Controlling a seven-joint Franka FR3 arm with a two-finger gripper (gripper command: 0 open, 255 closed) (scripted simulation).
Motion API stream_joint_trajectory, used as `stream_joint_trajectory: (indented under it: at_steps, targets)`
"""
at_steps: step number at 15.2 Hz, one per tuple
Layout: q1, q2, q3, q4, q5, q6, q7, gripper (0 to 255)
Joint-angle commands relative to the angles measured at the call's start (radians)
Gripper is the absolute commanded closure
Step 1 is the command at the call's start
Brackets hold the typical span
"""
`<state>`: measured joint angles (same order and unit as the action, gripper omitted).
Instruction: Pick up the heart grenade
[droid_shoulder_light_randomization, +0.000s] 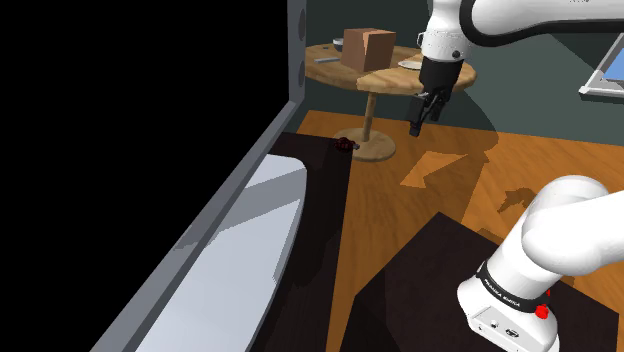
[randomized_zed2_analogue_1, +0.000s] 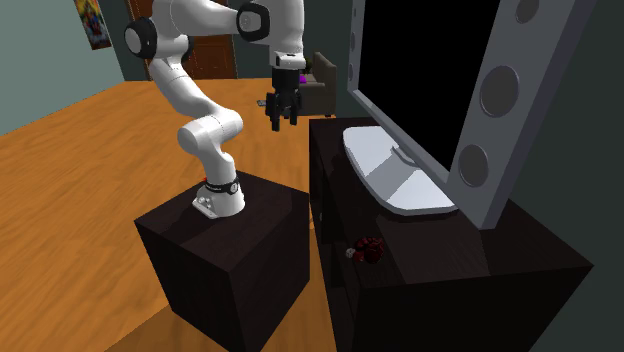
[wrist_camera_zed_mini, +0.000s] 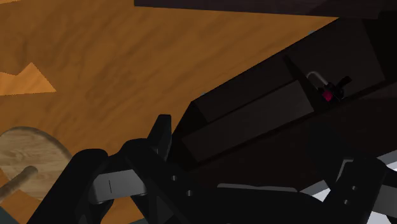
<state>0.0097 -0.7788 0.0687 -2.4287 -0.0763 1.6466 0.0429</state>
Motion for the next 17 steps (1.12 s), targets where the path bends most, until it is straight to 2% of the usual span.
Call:
stream_joint_trajectory:
  at_steps: [1, 10, 17]
  targets:
    - [0.0, 0.0, 0.0, 0.0, 0.0, 0.0, 0.0, 0]
    - [-0.024, 0.239, -0.145, -0.006, -0.028, 0.302, -0.169, 0]
    - [-0.018, 0.485, -0.246, 0.08, 0.02, 0.497, -0.323, 0]
